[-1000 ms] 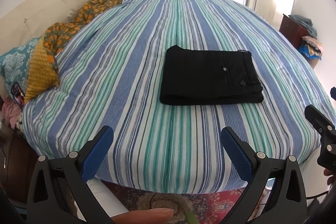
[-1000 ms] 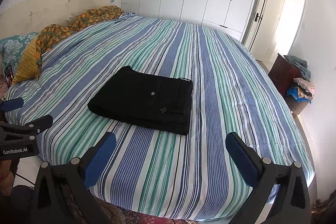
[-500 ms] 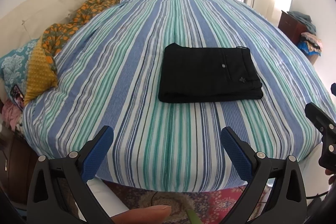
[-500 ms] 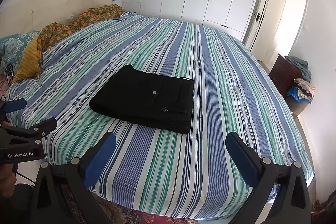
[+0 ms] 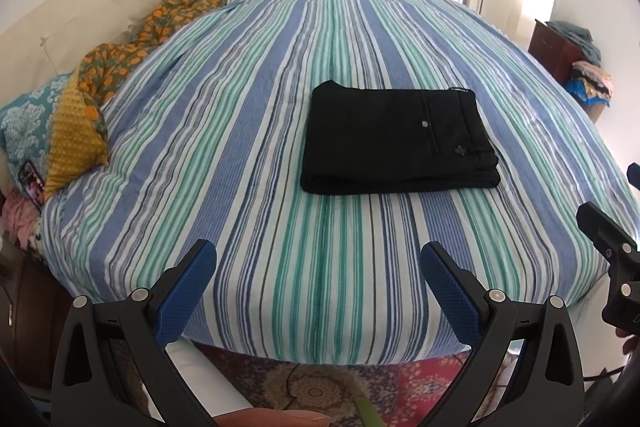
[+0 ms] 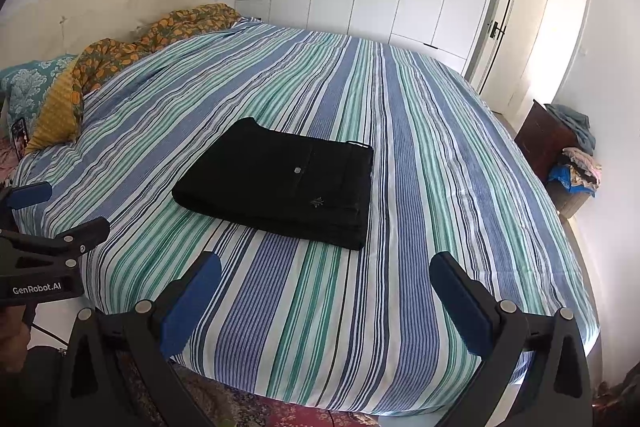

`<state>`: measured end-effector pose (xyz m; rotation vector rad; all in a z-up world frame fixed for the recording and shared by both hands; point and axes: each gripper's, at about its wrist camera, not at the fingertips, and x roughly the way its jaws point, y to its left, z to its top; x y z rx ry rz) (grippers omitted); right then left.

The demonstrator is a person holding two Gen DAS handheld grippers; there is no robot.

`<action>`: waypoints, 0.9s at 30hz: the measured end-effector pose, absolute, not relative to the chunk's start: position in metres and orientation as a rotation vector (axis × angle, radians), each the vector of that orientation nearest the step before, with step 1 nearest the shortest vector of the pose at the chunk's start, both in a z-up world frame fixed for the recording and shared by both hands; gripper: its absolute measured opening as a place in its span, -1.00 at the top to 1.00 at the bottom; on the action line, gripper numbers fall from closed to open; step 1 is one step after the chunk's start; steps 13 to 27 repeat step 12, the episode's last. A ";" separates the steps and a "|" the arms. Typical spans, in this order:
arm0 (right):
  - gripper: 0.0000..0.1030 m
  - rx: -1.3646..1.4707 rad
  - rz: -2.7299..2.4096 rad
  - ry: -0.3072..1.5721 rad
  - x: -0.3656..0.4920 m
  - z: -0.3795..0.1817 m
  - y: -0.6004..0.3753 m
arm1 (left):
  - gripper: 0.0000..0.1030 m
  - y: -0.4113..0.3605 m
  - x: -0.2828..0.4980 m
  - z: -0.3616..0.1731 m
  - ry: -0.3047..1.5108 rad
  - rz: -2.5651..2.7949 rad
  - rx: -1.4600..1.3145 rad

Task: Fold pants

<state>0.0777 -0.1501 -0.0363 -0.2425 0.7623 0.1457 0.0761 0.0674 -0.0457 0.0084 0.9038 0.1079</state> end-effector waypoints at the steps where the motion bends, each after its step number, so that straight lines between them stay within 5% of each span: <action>1: -1.00 -0.242 0.146 0.763 0.078 -0.037 -0.150 | -0.98 0.067 0.076 -0.046 0.904 0.107 0.012; 27: -1.00 -0.245 0.148 0.767 0.078 -0.037 -0.149 | -0.98 0.065 0.073 -0.040 0.860 0.120 0.014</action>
